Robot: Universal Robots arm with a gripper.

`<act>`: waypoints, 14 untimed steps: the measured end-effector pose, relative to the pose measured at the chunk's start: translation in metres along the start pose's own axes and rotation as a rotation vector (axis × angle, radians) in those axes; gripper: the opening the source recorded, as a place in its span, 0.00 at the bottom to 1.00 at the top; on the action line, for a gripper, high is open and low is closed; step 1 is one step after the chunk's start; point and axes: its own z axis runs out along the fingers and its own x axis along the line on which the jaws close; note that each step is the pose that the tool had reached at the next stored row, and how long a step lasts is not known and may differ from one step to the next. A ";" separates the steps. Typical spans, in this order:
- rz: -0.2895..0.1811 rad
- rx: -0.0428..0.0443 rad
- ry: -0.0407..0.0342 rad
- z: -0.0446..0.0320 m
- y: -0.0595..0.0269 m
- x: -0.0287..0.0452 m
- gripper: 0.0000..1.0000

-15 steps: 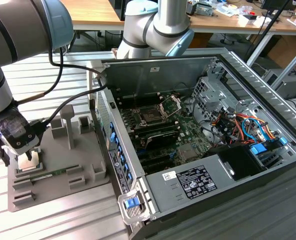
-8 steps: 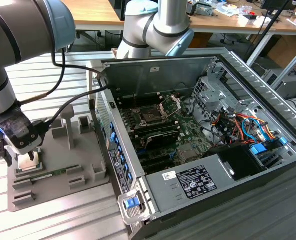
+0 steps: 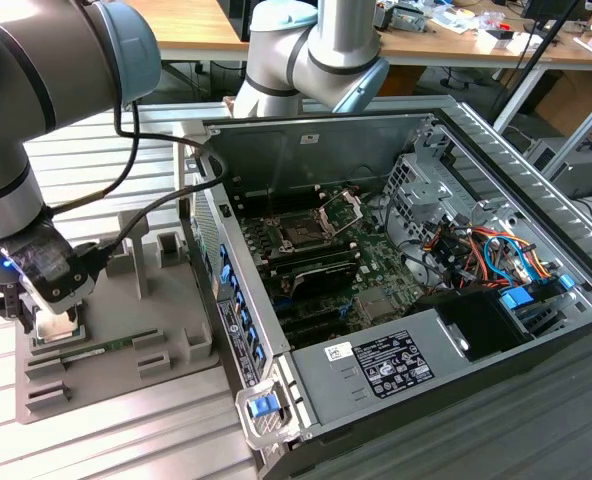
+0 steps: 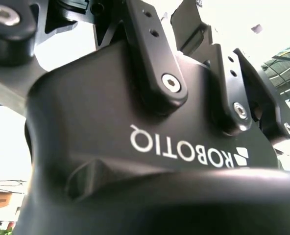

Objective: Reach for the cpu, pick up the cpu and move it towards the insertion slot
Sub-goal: 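Pick up the cpu and move it towards the insertion slot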

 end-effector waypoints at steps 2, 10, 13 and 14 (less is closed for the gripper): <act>0.000 -0.0001 0.0000 0.0005 -0.0040 0.0005 0.50; 0.000 -0.0001 -0.0001 0.0008 -0.0042 -0.0001 0.50; 0.000 -0.0001 0.0000 0.0007 -0.0042 -0.0002 0.56; 0.000 -0.0001 0.0000 0.0007 -0.0042 -0.0002 0.56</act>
